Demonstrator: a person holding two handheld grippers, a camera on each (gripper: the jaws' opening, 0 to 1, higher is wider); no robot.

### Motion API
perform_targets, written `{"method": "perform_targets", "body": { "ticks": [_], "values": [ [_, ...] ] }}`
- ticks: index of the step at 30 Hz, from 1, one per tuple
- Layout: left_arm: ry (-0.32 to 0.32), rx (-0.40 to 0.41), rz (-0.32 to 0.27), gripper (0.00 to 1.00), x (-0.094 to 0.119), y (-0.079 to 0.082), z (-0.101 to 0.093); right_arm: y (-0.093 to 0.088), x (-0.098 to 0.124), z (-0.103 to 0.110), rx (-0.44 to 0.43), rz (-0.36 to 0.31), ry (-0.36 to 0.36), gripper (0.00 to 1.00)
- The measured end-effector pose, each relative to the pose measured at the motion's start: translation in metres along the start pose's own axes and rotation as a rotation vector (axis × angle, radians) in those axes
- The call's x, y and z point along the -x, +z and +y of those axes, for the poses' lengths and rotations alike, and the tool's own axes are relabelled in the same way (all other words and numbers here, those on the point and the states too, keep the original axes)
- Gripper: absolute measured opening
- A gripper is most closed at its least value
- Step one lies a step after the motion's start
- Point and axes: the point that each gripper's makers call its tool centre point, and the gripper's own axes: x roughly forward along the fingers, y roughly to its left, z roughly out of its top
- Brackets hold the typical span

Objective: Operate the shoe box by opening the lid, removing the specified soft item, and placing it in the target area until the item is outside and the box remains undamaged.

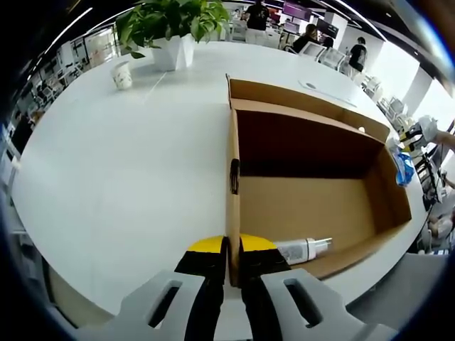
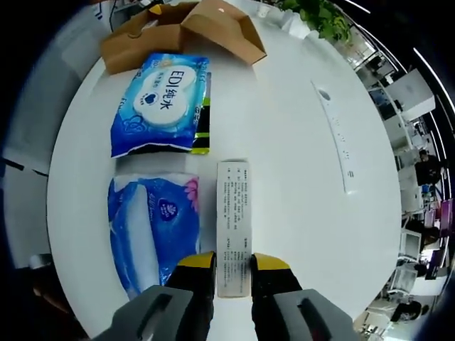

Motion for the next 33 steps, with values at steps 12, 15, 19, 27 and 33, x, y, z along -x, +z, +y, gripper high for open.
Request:
{"method": "perform_targets", "body": {
  "ticks": [12, 15, 19, 27, 33],
  "values": [
    [0.005, -0.017, 0.002, 0.04, 0.000, 0.000, 0.000, 0.021, 0.023, -0.007, -0.043, -0.050, -0.072, 0.26],
    [0.005, -0.043, -0.008, 0.04, -0.001, 0.000, -0.001, 0.027, 0.031, -0.007, -0.087, -0.062, -0.097, 0.30],
    [0.002, -0.062, -0.004, 0.04, -0.002, 0.001, 0.000, 0.034, 0.044, -0.008, -0.216, -0.074, -0.147, 0.37],
    [-0.012, -0.103, -0.028, 0.05, -0.001, 0.005, 0.000, 0.052, 0.063, 0.013, -0.292, -0.143, -0.151, 0.42],
    [-0.005, -0.219, -0.050, 0.13, 0.008, 0.013, 0.000, 0.062, 0.077, 0.026, -0.359, -0.190, -0.164, 0.50]
  ]
}}
